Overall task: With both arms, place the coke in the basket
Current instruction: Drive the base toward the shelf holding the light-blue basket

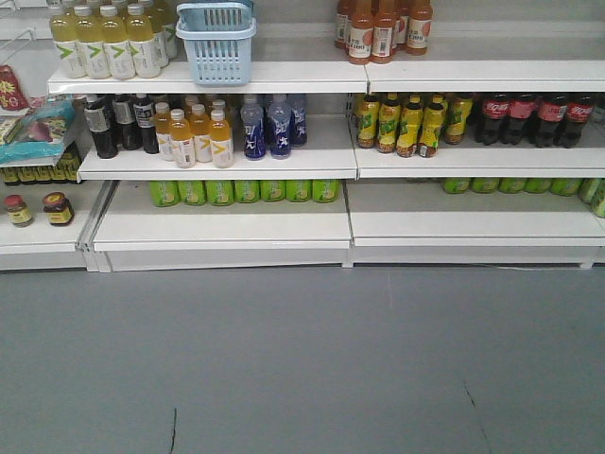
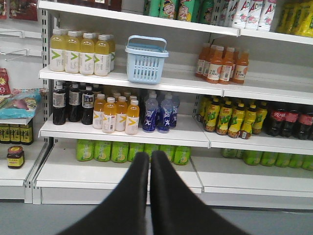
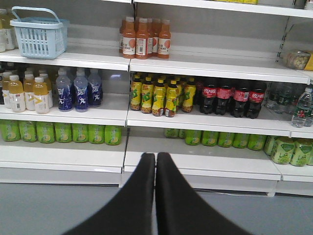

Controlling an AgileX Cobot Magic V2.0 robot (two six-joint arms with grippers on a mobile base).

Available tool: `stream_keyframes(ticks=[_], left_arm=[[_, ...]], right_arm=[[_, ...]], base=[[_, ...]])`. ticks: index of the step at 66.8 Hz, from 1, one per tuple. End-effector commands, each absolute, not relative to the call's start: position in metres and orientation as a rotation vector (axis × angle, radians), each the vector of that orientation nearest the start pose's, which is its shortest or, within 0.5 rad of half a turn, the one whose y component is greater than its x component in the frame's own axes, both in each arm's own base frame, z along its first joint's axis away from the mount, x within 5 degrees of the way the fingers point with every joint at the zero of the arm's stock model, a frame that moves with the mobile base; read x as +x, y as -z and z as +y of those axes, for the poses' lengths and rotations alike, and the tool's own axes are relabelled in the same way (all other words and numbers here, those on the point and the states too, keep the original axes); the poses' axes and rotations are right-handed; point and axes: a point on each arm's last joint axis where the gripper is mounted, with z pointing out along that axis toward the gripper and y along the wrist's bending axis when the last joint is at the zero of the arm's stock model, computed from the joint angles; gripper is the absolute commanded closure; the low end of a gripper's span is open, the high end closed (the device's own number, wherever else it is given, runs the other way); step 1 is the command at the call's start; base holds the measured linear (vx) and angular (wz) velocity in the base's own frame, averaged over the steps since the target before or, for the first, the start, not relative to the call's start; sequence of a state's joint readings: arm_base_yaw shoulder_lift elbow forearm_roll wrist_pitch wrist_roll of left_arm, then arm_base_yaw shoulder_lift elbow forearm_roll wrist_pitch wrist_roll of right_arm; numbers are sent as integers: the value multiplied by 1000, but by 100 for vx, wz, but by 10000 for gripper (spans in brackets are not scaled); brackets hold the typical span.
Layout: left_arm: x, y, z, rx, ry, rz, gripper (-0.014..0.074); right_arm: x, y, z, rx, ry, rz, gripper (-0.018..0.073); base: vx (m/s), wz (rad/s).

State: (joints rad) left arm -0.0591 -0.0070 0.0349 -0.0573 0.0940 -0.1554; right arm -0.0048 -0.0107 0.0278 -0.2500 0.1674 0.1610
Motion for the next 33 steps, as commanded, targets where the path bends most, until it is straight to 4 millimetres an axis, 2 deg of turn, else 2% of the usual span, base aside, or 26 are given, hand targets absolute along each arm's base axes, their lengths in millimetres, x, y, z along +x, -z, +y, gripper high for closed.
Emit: stream_keyframes(ticks=[1,33], left_arm=[[54,-213,-3,-114,220,1470,602],[54,-213,-3,-114,220,1470,602]], right_arm=[[56,-195,-3,-61,113,1584,564],[56,-195,-3,-61,113,1585,564]], base=[[0,0],[0,0]])
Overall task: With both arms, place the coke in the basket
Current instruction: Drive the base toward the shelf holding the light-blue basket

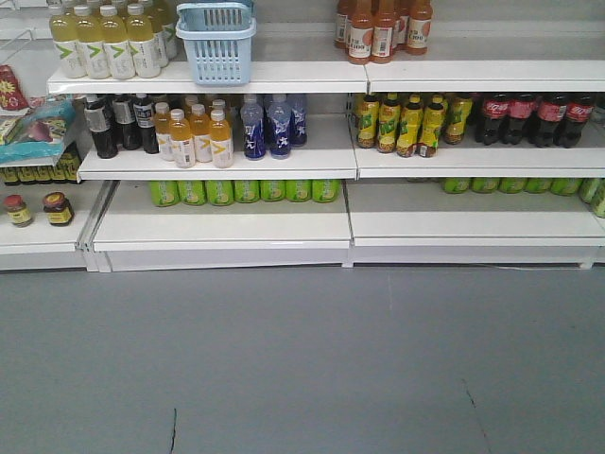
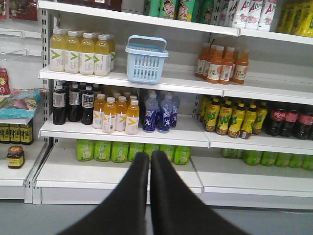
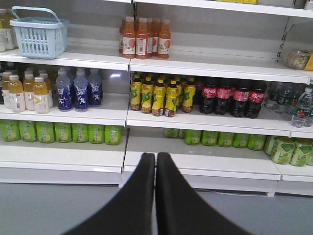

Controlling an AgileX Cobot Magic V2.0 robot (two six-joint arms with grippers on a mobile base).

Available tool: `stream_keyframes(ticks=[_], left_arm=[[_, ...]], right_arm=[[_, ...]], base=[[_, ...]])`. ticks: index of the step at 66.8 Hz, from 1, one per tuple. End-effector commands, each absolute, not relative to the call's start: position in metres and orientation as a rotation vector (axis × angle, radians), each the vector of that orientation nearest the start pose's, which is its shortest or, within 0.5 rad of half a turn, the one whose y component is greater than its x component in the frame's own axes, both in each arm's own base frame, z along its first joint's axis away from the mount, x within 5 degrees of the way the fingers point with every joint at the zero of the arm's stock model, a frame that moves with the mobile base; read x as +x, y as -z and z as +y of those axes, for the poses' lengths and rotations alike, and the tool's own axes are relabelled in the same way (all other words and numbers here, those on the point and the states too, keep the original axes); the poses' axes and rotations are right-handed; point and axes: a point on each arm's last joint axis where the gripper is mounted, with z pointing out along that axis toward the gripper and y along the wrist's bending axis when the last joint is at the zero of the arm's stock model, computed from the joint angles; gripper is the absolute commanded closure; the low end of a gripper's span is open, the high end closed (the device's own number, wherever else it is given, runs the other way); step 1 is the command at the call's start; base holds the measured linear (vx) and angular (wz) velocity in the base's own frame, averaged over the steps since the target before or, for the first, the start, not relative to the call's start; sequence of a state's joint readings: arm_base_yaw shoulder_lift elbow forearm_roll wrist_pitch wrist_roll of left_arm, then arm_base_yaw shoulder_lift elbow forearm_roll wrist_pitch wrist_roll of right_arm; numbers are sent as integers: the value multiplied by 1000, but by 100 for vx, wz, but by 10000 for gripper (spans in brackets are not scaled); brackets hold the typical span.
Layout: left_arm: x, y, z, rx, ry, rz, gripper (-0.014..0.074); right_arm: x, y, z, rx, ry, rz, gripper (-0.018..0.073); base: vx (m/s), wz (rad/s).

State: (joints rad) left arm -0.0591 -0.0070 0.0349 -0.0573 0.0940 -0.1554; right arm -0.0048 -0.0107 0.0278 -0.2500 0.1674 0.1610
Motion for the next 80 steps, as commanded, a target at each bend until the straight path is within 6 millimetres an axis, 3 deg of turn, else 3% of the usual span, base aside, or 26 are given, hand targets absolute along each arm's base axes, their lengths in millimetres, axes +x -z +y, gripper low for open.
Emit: stream_keyframes(ticks=[1,80], left_arm=[[54,-213,-3,-114,220,1470,602],[54,-213,-3,-114,220,1470,602]], right_arm=[[56,-195,-3,-61,113,1585,564],[56,-195,-3,-61,113,1585,564]], base=[[0,0],[6,2]])
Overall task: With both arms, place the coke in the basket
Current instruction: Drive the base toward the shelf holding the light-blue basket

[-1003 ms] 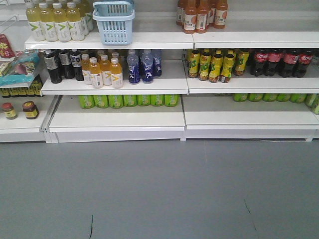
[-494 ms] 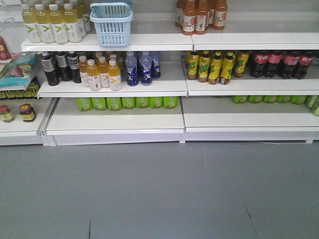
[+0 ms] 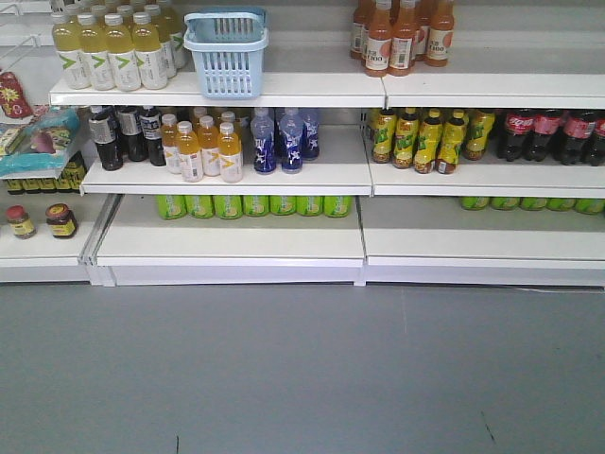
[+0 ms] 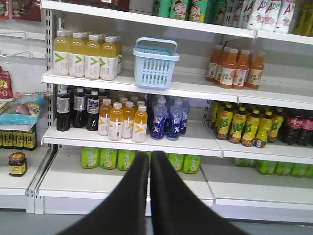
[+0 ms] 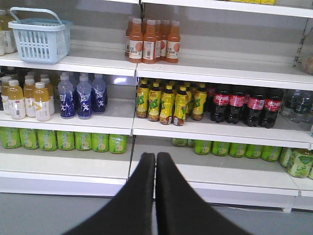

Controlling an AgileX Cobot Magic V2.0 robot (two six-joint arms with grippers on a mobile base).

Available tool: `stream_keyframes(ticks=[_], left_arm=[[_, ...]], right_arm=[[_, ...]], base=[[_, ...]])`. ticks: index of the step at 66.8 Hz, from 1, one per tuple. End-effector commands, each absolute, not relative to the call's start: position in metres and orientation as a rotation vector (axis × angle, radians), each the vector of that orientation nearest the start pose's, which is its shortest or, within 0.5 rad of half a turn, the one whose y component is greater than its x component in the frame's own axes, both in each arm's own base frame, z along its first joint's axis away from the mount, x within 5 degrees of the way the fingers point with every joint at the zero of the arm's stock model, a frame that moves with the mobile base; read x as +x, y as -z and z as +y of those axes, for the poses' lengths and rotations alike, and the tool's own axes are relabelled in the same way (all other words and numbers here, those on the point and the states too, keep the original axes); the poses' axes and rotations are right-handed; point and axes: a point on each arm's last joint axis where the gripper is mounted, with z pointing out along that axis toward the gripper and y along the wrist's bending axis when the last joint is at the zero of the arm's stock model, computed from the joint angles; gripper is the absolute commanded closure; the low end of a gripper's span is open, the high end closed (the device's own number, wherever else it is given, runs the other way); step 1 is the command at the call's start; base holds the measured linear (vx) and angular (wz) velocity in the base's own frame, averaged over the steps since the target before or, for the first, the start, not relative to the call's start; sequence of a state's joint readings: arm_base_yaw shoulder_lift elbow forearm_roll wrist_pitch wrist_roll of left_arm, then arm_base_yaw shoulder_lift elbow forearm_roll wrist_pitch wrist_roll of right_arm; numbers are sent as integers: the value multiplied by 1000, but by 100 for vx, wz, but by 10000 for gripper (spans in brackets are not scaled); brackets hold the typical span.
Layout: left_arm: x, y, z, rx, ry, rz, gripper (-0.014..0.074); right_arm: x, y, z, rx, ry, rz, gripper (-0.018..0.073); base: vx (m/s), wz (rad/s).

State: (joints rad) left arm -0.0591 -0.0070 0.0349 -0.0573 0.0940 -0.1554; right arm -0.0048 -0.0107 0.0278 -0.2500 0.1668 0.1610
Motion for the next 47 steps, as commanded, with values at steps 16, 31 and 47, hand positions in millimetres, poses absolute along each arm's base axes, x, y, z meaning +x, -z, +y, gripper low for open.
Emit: stream_keyframes(ticks=[16,31,47], left_arm=[[54,-213,-3,-114,220,1470,602],[54,-213,-3,-114,220,1470,602],[54,-213,-3,-114,220,1470,602]], right_arm=[[56,-195,-3,-61,113,1585,564],[56,-195,-3,-61,113,1586,564],[56,-194,-3,-60,113,1587,564]], base=[[15,4],[18,2],[19,2]])
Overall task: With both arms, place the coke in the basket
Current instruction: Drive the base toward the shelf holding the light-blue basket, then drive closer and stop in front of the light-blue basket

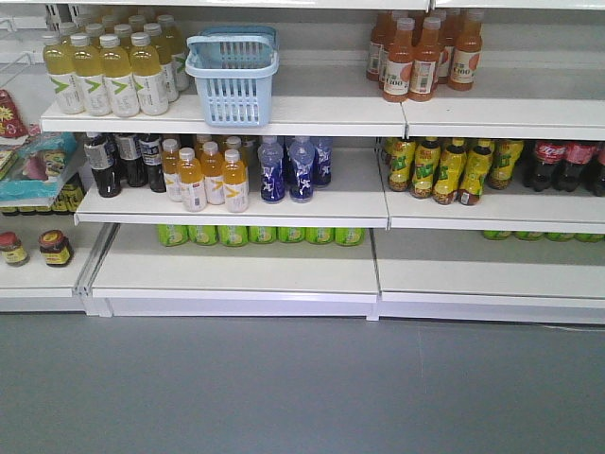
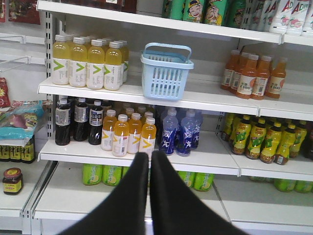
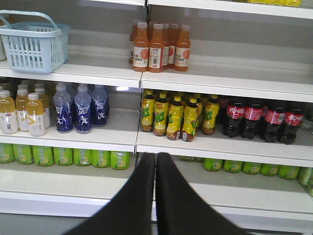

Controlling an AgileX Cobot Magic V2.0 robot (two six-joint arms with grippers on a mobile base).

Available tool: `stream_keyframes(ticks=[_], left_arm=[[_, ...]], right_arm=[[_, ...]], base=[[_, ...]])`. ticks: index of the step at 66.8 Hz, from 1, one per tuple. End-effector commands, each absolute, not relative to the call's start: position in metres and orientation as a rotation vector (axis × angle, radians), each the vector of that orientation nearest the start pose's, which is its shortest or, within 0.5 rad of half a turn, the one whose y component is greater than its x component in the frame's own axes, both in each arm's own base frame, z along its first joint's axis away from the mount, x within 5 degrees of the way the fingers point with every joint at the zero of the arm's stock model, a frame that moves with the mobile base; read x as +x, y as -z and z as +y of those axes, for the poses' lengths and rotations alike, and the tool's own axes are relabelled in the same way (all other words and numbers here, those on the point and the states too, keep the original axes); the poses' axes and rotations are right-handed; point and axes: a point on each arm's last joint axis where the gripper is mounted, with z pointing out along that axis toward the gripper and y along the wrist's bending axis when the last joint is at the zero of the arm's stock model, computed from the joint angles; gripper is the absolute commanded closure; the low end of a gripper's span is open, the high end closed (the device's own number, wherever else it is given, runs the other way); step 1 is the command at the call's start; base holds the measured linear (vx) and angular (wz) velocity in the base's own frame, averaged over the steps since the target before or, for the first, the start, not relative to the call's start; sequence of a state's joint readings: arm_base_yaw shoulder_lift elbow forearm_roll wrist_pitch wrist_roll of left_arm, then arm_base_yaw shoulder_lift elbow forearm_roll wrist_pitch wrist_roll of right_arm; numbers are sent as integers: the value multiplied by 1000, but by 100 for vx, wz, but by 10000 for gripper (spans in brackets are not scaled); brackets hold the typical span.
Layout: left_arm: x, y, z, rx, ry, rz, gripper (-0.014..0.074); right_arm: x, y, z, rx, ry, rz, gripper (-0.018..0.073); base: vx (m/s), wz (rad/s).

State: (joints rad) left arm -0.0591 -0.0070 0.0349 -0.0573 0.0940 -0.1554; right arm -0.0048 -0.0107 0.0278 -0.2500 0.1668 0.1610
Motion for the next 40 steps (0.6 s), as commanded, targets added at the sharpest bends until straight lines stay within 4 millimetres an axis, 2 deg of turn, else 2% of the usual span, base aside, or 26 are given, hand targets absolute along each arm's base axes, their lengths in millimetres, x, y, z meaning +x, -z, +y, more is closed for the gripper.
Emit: stream_keyframes(ticks=[1,40], left_arm=[[54,-213,-3,-114,220,1470,602],[54,-213,-3,-114,220,1470,602]], right_arm=[[56,-194,-3,-60,113,1587,564],[56,-194,-3,-60,114,1588,564]], base=[[18,2],[17,2]])
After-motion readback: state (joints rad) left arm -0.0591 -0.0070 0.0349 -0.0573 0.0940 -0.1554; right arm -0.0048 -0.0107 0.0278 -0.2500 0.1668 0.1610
